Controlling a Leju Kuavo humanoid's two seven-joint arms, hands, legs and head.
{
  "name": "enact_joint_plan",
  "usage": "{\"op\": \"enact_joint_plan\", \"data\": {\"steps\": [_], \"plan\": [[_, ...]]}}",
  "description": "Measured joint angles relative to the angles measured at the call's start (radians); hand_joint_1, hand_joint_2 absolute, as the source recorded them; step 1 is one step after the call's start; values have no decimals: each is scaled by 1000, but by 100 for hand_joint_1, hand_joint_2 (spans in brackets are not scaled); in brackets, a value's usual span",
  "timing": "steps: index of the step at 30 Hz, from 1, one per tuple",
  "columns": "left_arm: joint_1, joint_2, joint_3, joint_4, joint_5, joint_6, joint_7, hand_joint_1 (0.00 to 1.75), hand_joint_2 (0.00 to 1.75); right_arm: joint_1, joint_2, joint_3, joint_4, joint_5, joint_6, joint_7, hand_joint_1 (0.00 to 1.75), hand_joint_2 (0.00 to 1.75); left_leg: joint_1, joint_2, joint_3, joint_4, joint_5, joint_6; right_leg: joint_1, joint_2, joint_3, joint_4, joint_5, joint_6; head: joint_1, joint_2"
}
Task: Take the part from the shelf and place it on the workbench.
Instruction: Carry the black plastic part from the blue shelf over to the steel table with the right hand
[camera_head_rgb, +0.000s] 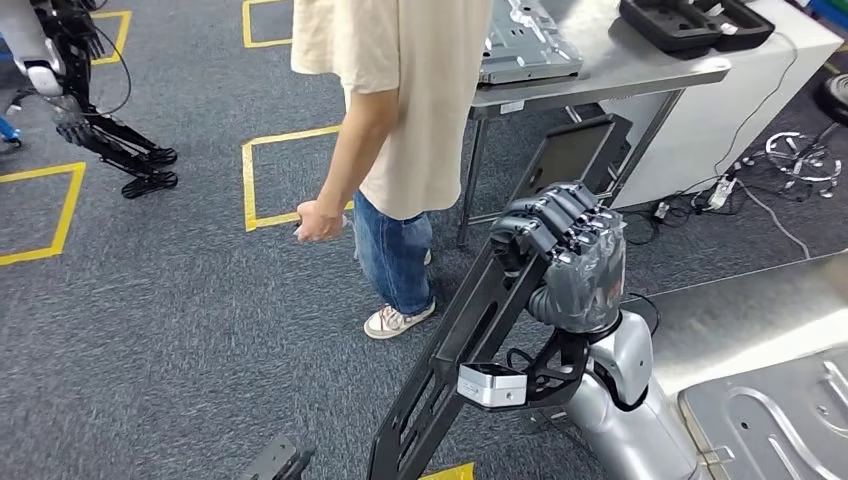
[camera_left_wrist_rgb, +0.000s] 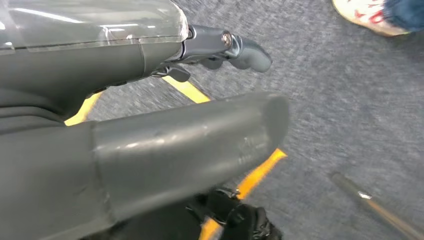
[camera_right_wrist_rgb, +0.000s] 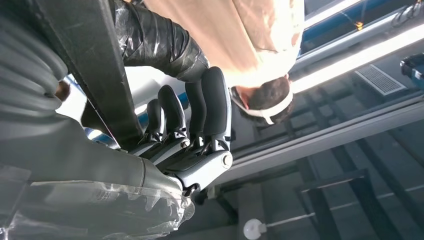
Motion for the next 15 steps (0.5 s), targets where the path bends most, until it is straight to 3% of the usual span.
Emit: {"op": "enact_joint_plan", "data": {"steps": [1,2,3,4,5,8,10,12,14,15], "plan": [[1,0,0,0,1,0,0,0,0,-1,0,0,0,0,0,0,175,175,-1,15,-1,-2,2,3,1,-28,-29,61,-34,2,1,0],[3,0,0,0,1,0,0,0,0,-1,0,0,0,0,0,0,175,175,-2,30,-2,-2,2,4,0,-41,-58,126,-63,5,1,0],[5,0,0,0,1,0,0,0,0,1,0,0,0,0,0,0,175,175,-3,45,-4,-1,2,4,-2,-46,-79,172,-77,7,2,0],[5,0,0,0,1,0,0,0,0,2,0,0,0,0,0,0,175,175,-3,59,-4,0,1,4,-4,-49,-82,185,-73,10,1,0],[5,0,0,0,1,0,0,0,0,2,0,0,0,0,0,0,175,175,-3,72,-5,2,-1,2,-5,-54,-63,156,-51,11,2,0],[3,-2,0,0,1,0,0,0,0,-1,0,0,0,0,0,0,175,175,-7,103,-5,13,-11,-9,-1,-102,45,-35,23,4,1,0],[2,-2,0,0,1,0,0,0,0,-3,1,-1,-1,0,0,0,175,175,-13,119,-4,17,-16,-20,7,-113,65,-80,28,-7,1,0],[0,-2,0,0,1,0,0,0,0,-4,1,-2,-1,0,0,0,175,175,-12,130,-2,17,-20,-31,6,-92,61,-82,33,-18,1,0],[-3,-2,0,0,1,0,-1,0,0,-5,1,-2,-1,1,0,0,175,175,-7,99,-12,48,-49,-42,1,-74,61,-87,38,-31,1,0],[-3,-1,0,0,1,0,-1,0,0,-6,2,-2,-1,1,1,0,175,175,-5,74,-30,93,-78,-46,-1,-65,61,-89,40,-36,1,0]]}}
